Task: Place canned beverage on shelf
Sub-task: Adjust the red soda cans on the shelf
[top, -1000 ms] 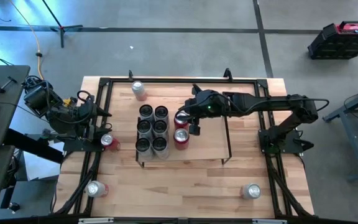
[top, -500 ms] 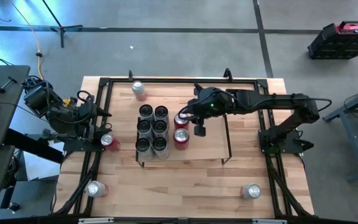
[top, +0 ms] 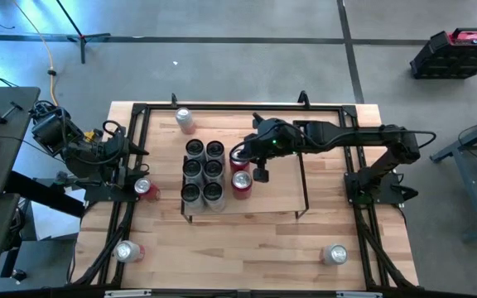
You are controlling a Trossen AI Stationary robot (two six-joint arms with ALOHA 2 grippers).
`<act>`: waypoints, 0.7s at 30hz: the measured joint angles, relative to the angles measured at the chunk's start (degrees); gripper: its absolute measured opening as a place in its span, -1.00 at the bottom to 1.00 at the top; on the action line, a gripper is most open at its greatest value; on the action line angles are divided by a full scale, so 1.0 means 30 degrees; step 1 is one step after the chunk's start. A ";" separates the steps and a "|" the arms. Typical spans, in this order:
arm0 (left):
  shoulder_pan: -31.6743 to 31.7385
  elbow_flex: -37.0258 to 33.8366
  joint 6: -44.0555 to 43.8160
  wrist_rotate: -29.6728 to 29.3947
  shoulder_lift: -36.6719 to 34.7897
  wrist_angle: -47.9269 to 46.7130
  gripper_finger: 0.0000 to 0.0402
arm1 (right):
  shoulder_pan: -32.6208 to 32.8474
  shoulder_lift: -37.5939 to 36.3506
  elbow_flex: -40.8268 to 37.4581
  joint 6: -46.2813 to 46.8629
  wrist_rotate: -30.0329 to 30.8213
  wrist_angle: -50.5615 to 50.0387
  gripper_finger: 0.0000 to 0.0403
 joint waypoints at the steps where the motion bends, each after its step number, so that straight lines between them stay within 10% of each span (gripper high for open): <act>1: -0.0007 0.0000 0.0004 0.0000 0.0000 0.0000 0.46 | 0.0000 0.0000 0.0000 -0.0016 0.0006 0.0035 -0.95; 21: -0.0005 0.0000 0.0004 0.0000 0.0007 0.0000 0.46 | -0.0183 0.0000 -0.0044 -0.0629 0.0512 0.0319 -1.00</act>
